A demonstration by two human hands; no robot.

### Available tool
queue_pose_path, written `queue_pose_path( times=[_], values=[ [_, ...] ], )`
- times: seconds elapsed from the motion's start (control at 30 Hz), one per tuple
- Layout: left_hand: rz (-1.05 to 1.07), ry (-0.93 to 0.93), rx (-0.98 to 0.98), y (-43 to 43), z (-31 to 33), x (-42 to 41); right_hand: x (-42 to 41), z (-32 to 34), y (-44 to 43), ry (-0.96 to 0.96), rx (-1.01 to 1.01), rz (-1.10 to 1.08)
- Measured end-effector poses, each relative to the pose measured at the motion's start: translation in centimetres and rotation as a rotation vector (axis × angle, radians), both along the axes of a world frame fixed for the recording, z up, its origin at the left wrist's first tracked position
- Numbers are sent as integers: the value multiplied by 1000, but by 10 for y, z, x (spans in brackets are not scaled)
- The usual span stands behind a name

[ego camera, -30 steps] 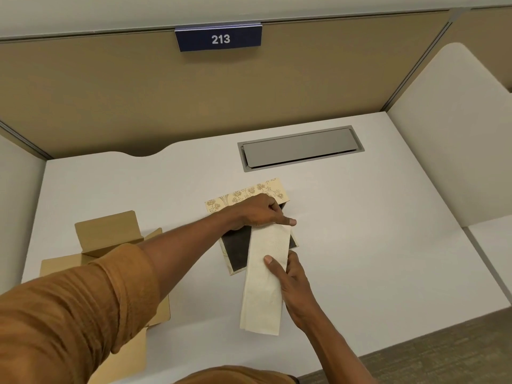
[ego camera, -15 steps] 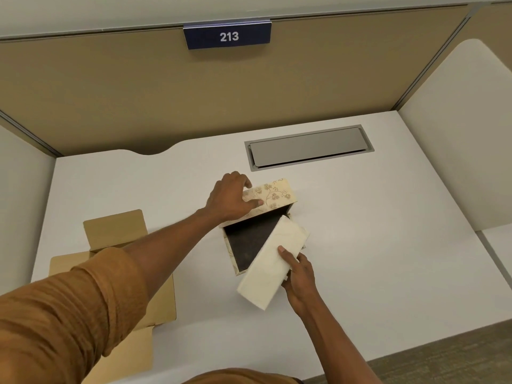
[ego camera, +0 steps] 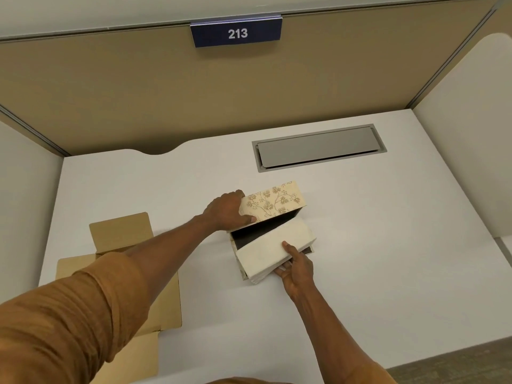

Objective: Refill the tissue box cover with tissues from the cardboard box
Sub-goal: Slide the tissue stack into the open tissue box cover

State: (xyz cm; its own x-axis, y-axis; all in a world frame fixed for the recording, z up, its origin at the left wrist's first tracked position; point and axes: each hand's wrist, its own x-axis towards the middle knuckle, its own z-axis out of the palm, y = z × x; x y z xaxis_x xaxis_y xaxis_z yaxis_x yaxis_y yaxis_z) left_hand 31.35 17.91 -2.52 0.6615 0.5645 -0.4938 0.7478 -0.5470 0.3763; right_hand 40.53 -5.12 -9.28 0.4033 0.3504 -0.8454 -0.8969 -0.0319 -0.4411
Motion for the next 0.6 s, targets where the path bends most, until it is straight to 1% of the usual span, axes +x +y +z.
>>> queue_pose_path(
  times=[0.17,0.43,0.6],
  values=[
    [-22,20,20,-15,-6,-3,-4,-6,0,20,19,-43],
    [55,-64,25,-35,-6,-7,1,-10,-5,-10,-30,-68],
    [43,-67,43,-39,-1,-6,4,-7,-6,-15,-40,-74]
  ],
)
